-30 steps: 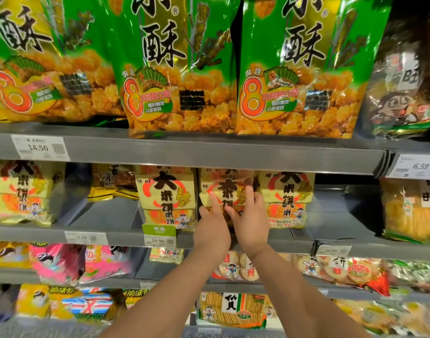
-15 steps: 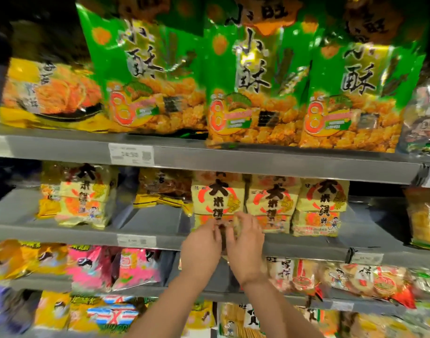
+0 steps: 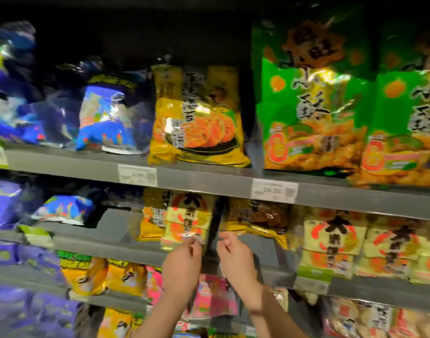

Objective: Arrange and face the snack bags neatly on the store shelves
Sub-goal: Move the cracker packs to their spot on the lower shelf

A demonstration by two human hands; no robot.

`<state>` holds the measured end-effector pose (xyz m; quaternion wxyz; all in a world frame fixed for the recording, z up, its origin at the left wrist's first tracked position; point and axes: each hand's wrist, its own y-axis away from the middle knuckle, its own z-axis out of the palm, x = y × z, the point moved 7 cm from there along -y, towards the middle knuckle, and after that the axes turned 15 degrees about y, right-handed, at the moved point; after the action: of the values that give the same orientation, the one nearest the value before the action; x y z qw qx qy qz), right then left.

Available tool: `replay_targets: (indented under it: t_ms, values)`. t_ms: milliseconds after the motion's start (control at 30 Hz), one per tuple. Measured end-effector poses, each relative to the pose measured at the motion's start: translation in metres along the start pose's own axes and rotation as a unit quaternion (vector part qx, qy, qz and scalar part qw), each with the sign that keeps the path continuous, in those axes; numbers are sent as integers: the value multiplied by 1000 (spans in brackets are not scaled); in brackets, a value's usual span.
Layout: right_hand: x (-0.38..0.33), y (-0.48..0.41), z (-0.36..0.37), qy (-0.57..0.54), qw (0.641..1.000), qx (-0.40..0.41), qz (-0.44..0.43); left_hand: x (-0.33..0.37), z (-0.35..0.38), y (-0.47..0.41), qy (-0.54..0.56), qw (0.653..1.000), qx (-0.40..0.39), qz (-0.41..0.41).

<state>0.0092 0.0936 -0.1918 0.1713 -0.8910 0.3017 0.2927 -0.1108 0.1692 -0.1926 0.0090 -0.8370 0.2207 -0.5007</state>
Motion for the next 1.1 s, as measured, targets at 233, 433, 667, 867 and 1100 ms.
replay_targets:
  t_ms: [233, 433, 667, 867, 1100]
  values:
    - [-56, -37, 77, -35, 991, -77, 103, -70, -50, -30, -13, 998, 25, -58]
    - [-38, -47, 93, -109, 962, -37, 246, -92, -45, -49, -12, 994, -41, -96]
    - [-39, -53, 104, -103, 965, -77, 230, -98, -41, -61, -4, 992, -66, -109]
    - [-58, -53, 79, -134, 979, -7, 151, -88, -49, -53, 39, 993, -10, -111]
    - [-13, -25, 37, -331, 926, -105, 147, -72, -50, -47, 52, 997, -9, -61]
